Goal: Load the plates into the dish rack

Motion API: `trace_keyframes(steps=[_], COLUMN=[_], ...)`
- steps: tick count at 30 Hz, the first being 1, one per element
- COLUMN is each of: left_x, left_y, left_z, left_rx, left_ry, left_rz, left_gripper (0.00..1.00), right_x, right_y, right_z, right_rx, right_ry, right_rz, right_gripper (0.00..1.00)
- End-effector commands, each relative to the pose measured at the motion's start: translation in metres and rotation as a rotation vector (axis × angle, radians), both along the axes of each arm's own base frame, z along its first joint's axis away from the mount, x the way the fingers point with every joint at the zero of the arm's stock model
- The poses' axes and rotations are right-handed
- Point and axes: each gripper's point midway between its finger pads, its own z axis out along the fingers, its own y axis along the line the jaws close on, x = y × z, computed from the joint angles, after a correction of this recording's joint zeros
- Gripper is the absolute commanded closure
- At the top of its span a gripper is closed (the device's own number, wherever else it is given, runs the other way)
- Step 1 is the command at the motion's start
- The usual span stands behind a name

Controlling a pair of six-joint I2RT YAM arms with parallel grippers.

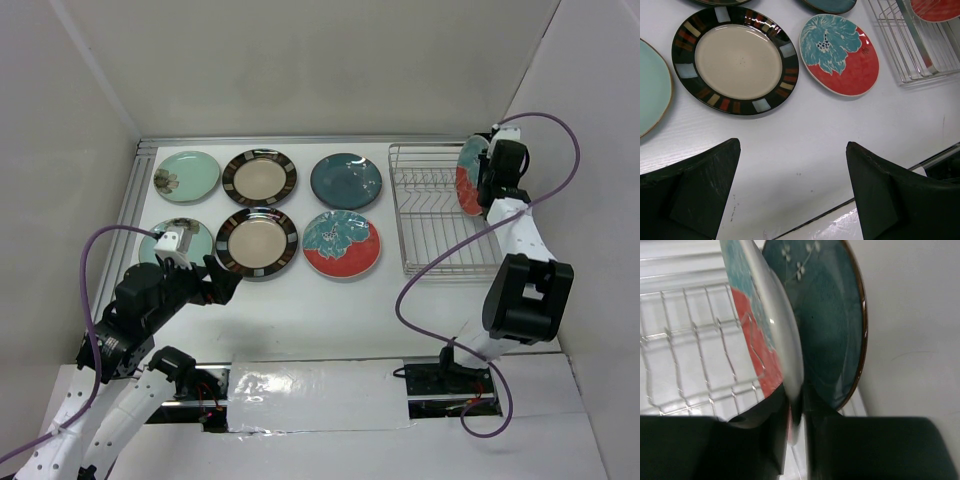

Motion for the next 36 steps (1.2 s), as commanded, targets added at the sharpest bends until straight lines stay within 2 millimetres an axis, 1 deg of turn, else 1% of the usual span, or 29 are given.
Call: trace_keyframes(steps=[1,3,4,5,6,7,8,10,11,12,14,16,17,18,20,21,22,23,24,26,27,28,29,31,32,33,34,35,36], left_x=[0.004,0.004,0.005,0.005,0.006,0.006,0.009,0.011,0.014,0.015,0.017,0.02,0.024,0.022,0.024,0.032,0.033,0.037,0.042,0.05,0.057,0.054,0.065,0.069,0.077,0.079,0.082,0.088,0.09], left_y=[-0.004,-0.004,-0.005,-0.005,-0.005,-0.005,-0.007,-0.013,-0.016,-0.021,-0.031,-0.048,-0.058,-0.069,-0.082,-0.09,-0.095,-0.097,-0.103,-0.106,-0.112,-0.116,-0.12,-0.13,-0.136,-0.14,-0.148,-0.156,-0.16], left_z=[0.008,0.008,0.006,0.006,0.004,0.004,0.002,0.003,-0.006,-0.006,-0.013,-0.031,-0.031,-0.048,-0.056,-0.051,-0.066,-0.068,-0.064,-0.069,-0.07,-0.074,-0.068,-0.086,-0.083,-0.089,-0.104,-0.102,-0.109], left_rx=[-0.007,-0.007,-0.003,-0.003,0.001,0.001,0.004,0.011,0.023,0.007,-0.037,-0.082,-0.141,-0.171,-0.261,-0.31,-0.354,-0.382,-0.418,-0.458,-0.501,-0.515,-0.556,-0.55,-0.574,-0.574,-0.556,-0.574,-0.585], left_ry=[-0.03,-0.03,-0.022,-0.021,-0.012,-0.012,-0.005,0.018,0.058,0.082,0.152,0.262,0.289,0.37,0.44,0.415,0.483,0.492,0.474,0.485,0.489,0.522,0.498,0.542,0.531,0.546,0.582,0.569,0.589], left_rz=[-0.017,-0.017,-0.017,-0.017,-0.018,-0.018,-0.018,-0.051,-0.059,-0.069,-0.074,-0.112,-0.117,-0.151,-0.153,-0.165,-0.136,-0.123,-0.128,-0.08,-0.047,-0.039,-0.009,0.025,0.044,0.055,0.073,0.065,0.084], left_gripper=[0.0,0.0,0.0,0.0,0.0,0.0,0.0,0.0,0.02,0.02,0.02,0.05,0.06,0.07,0.09,0.09,0.09,0.09,0.09,0.09,0.09,0.09,0.09,0.09,0.09,0.09,0.09,0.1,0.12], right_x=[0.02,0.019,0.02,0.018,0.015,0.015,0.011,0.004,-0.002,-0.007,-0.015,-0.025,-0.034,-0.039,-0.049,-0.058,-0.063,-0.068,-0.075,-0.085,-0.09,-0.094,-0.098,-0.107,-0.109,-0.111,-0.113,-0.114,-0.116], right_y=[-0.007,-0.002,-0.002,0.004,0.003,0.014,0.014,0.035,0.042,0.05,0.071,0.096,0.105,0.122,0.138,0.145,0.156,0.165,0.169,0.186,0.189,0.195,0.2,0.203,0.203,0.205,0.207,0.21,0.211], right_z=[0.077,0.082,0.086,0.088,0.099,0.103,0.105,0.119,0.132,0.127,0.142,0.136,0.141,0.134,0.131,0.14,0.133,0.13,0.133,0.121,0.124,0.123,0.116,0.115,0.114,0.112,0.11,0.108,0.111], right_rx=[-0.025,0.0,0.0,0.013,0.013,0.031,0.035,0.069,0.083,0.109,0.167,0.246,0.277,0.329,0.38,0.408,0.448,0.475,0.495,0.549,0.561,0.567,0.583,0.596,0.605,0.609,0.615,0.617,0.62], right_ry=[-0.278,-0.289,-0.292,-0.296,-0.315,-0.319,-0.321,-0.341,-0.367,-0.342,-0.368,-0.336,-0.348,-0.325,-0.324,-0.349,-0.332,-0.32,-0.326,-0.282,-0.294,-0.289,-0.276,-0.285,-0.286,-0.282,-0.27,-0.258,-0.264], right_rz=[-0.028,-0.027,-0.027,-0.031,-0.044,-0.027,-0.041,-0.012,-0.003,0.008,0.029,0.074,0.088,0.127,0.169,0.203,0.223,0.246,0.261,0.291,0.301,0.324,0.327,0.335,0.331,0.34,0.348,0.354,0.365], right_gripper=[0.6,0.44,0.41,0.39,0.37,0.34,0.32,0.3,0.28,0.27,0.25,0.25,0.2,0.19,0.18,0.17,0.16,0.15,0.15,0.13,0.13,0.13,0.13,0.12,0.12,0.12,0.12,0.12,0.12])
